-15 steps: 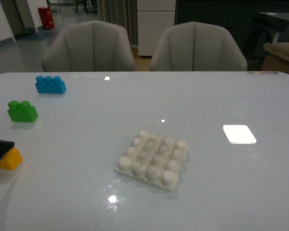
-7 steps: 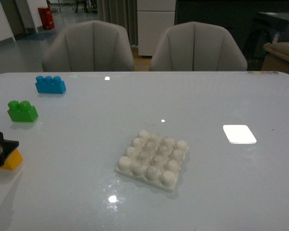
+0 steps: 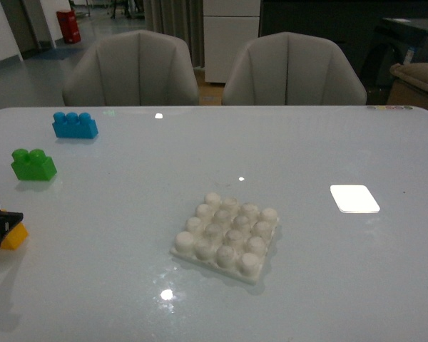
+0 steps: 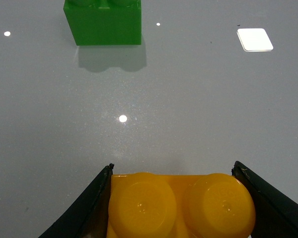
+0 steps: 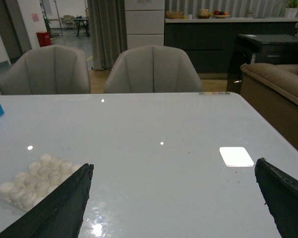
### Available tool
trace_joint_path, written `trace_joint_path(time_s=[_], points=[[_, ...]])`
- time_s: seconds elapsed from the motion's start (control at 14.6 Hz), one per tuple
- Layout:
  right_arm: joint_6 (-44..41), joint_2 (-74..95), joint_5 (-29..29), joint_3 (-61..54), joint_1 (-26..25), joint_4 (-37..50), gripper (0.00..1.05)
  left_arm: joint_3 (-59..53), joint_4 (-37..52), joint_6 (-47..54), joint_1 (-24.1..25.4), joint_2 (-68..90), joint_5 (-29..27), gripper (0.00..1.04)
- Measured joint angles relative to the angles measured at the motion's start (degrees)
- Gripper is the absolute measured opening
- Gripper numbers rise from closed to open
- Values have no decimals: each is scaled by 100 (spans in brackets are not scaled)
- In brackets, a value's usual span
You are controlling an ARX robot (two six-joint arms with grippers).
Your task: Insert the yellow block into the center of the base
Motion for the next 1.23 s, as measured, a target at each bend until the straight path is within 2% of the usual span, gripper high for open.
trace_joint_path(time_s=[0.34,0.55,0.75,0.96,1.09,1.23], points=[[2,0,0,0,0,-2,98,-544,46,-214,-341,-828,-103,63],[2,0,0,0,0,0,98,-824,-205,-516,-1801,-2149,-647,63],[0,0,0,0,0,0,98,-634,-378,-922,-3458,-2059,-1375,63],[2,0,0,0,0,0,98,-166,-321,-1255,-4715,-1397,-1860,63],[2,0,0,0,0,0,98,98,-308,-1381,-4907,-828,-2065,63],[0,0,0,0,0,0,98,400,-354,-1508,-4817,-472,-2297,63]])
